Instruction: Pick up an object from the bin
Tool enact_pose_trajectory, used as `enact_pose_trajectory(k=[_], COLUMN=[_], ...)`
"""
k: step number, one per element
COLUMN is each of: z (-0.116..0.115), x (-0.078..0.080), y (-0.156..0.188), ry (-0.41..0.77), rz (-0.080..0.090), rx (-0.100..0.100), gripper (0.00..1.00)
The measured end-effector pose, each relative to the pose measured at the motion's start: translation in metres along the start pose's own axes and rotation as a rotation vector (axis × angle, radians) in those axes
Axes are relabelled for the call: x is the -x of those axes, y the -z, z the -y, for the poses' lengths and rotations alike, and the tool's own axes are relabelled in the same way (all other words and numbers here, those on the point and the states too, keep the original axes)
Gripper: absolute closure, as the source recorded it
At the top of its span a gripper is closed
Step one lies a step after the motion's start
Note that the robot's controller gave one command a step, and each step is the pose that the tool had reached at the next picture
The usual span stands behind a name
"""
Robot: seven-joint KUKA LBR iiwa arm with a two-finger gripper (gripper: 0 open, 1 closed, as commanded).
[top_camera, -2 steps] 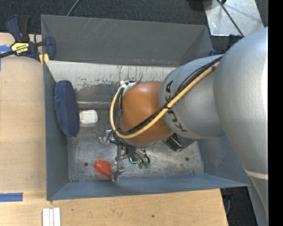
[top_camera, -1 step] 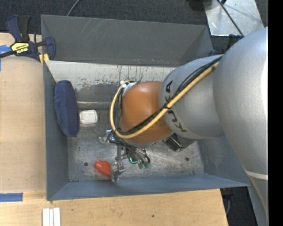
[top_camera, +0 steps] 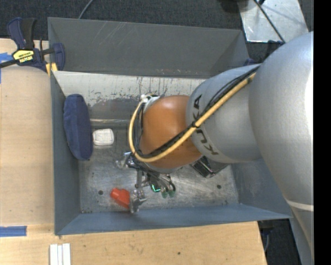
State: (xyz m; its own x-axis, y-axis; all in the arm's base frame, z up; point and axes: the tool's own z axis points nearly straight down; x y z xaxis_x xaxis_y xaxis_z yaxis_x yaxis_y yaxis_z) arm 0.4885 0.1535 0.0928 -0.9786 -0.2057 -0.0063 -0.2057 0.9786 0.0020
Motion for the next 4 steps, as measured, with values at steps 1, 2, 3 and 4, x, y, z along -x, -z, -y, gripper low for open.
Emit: enact_pose_trajectory(k=[1, 2, 3, 4], z=[-0.029, -0.014, 0.039, 0.005], x=[0.002, 0.04, 0.019, 0.014], y=[-0.001, -0.021, -0.018, -0.019], ry=[-0.241, -0.282, -0.202, -0.065], rz=[-0.005, -0.005, 0.003, 0.005], rx=[-0.001, -0.001, -0.002, -0.003], gripper=[0.0, 0.0, 0.0, 0.0])
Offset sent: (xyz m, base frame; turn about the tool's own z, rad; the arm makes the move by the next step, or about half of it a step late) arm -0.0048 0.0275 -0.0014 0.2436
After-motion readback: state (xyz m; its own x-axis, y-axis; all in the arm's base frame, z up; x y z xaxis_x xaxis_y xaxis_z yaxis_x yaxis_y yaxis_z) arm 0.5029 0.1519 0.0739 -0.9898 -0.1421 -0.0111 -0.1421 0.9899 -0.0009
